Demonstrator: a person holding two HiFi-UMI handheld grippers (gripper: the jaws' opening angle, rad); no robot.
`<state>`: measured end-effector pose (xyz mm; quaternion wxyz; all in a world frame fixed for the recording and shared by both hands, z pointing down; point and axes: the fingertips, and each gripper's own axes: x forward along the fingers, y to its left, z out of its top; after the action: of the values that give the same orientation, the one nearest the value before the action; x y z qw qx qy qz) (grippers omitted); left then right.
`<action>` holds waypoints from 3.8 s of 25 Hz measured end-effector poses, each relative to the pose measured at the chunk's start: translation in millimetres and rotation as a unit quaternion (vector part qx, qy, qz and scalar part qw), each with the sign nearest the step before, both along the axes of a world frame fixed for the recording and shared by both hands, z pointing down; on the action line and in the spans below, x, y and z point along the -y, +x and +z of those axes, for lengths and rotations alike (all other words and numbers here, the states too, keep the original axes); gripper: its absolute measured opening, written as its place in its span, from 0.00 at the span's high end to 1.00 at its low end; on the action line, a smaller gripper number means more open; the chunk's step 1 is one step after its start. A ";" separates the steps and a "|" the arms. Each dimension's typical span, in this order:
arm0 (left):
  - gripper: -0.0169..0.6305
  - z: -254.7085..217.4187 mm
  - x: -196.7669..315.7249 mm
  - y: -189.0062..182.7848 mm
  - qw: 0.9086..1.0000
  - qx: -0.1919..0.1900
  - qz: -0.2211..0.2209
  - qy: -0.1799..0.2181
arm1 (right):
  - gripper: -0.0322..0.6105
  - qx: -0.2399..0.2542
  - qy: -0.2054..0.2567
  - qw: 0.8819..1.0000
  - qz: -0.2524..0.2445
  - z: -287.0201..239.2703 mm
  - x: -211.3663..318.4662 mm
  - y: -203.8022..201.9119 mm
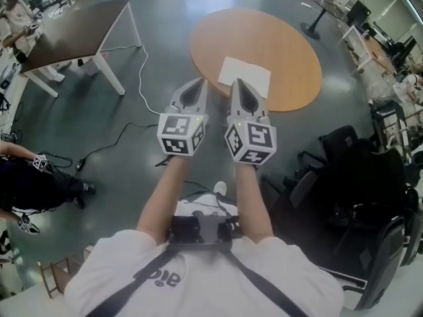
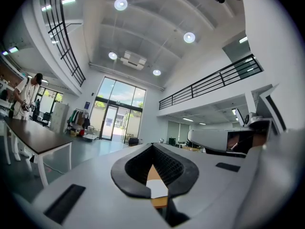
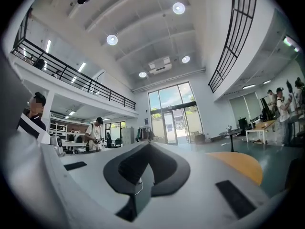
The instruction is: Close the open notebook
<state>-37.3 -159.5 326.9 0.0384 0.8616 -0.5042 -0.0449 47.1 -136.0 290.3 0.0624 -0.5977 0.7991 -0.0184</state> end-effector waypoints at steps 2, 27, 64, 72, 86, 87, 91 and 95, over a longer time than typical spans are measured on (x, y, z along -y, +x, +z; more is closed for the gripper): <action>0.95 0.0 5.3 3.4 1.000 -0.002 -0.007 0.002 | 0.92 -0.004 0.003 1.000 -0.007 0.3 8.1 1.6; 0.95 13.9 50.4 61.1 0.999 -0.004 -0.051 -0.010 | 0.92 -0.021 -0.012 1.000 -0.018 16.8 70.1 79.1; 0.95 3.6 196.6 55.0 0.999 0.022 0.015 0.020 | 0.91 -0.040 -0.018 0.998 -0.035 32.3 185.4 71.7; 0.95 43.4 219.4 64.0 0.999 0.027 0.035 -0.016 | 0.91 -0.041 -0.056 0.997 -0.033 64.1 211.0 77.3; 0.95 146.1 243.1 82.1 0.991 0.050 0.016 -0.125 | 0.91 -0.032 -0.102 0.992 -0.061 109.3 252.0 98.8; 0.95 155.3 242.8 82.2 0.989 0.053 0.014 -0.134 | 0.91 -0.033 -0.106 0.992 -0.064 111.8 253.1 99.3; 0.95 188.2 248.1 78.4 0.986 0.057 0.013 -0.159 | 0.91 -0.028 -0.113 0.991 -0.067 124.1 261.0 98.1; 0.95 204.6 249.8 81.9 0.982 0.069 0.025 -0.172 | 0.91 -0.026 -0.124 0.990 -0.067 137.1 258.9 99.7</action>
<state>44.7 -409.4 531.4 0.1525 0.8556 -0.4838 0.1029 146.8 -394.8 427.3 -0.0345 -0.5462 0.8302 -0.1058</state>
